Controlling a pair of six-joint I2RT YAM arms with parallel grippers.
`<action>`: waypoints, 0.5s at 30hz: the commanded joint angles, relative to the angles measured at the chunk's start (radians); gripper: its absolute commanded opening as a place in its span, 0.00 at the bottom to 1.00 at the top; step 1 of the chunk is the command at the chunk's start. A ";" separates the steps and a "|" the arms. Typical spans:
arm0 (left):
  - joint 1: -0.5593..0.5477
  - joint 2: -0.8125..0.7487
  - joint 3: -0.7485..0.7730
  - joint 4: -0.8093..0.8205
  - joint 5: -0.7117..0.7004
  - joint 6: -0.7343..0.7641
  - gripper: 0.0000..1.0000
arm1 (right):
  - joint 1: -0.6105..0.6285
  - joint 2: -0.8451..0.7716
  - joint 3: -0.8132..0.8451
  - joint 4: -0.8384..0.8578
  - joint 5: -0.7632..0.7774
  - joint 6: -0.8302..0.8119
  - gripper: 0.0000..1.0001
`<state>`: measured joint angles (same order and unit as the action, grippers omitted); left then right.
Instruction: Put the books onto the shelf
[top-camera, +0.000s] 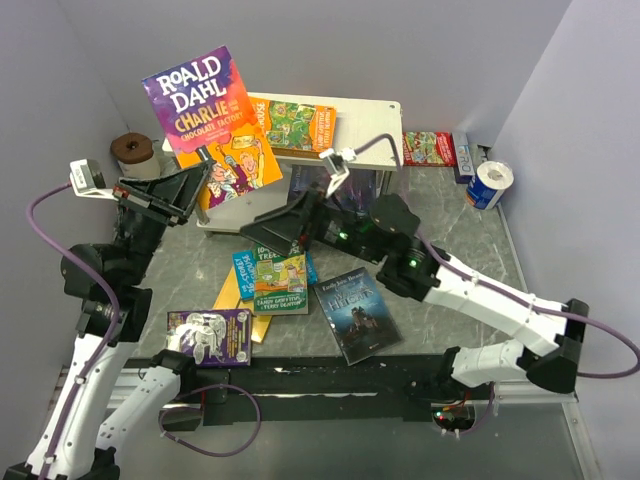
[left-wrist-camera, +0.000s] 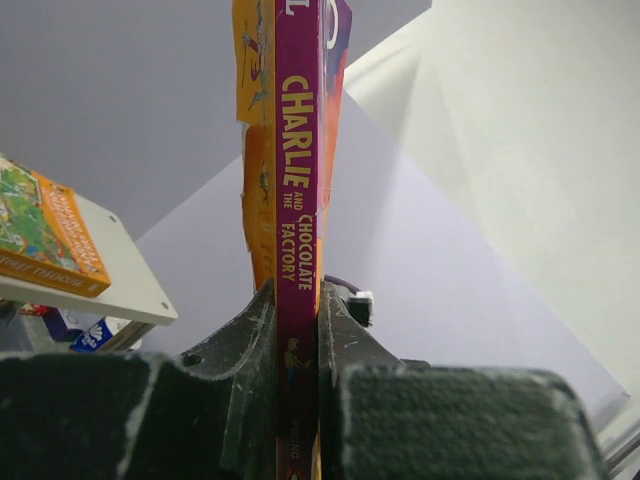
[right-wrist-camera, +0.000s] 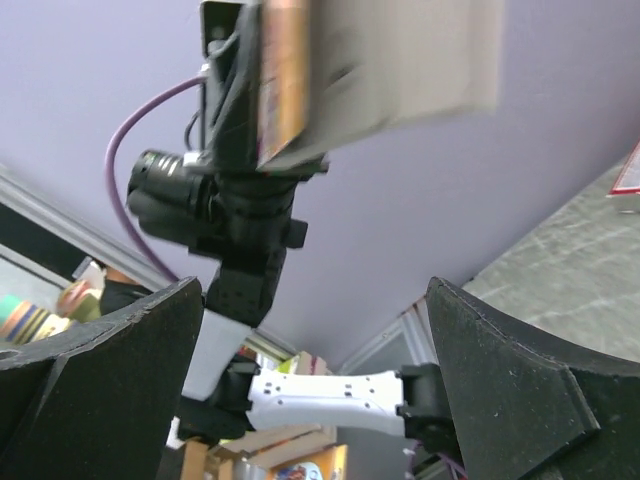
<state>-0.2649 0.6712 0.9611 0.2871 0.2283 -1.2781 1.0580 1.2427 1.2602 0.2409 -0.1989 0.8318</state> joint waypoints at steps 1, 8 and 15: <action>-0.004 0.004 0.079 0.059 0.010 0.003 0.01 | -0.006 0.072 0.149 0.008 -0.027 -0.003 1.00; -0.008 0.027 0.168 -0.006 0.045 0.105 0.01 | -0.012 0.096 0.243 -0.024 -0.016 -0.086 1.00; -0.008 0.034 0.173 -0.026 0.081 0.128 0.01 | -0.053 0.119 0.277 -0.015 -0.016 -0.071 0.99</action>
<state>-0.2699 0.6971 1.0969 0.2226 0.2611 -1.1728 1.0370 1.3460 1.4784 0.2008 -0.2062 0.7753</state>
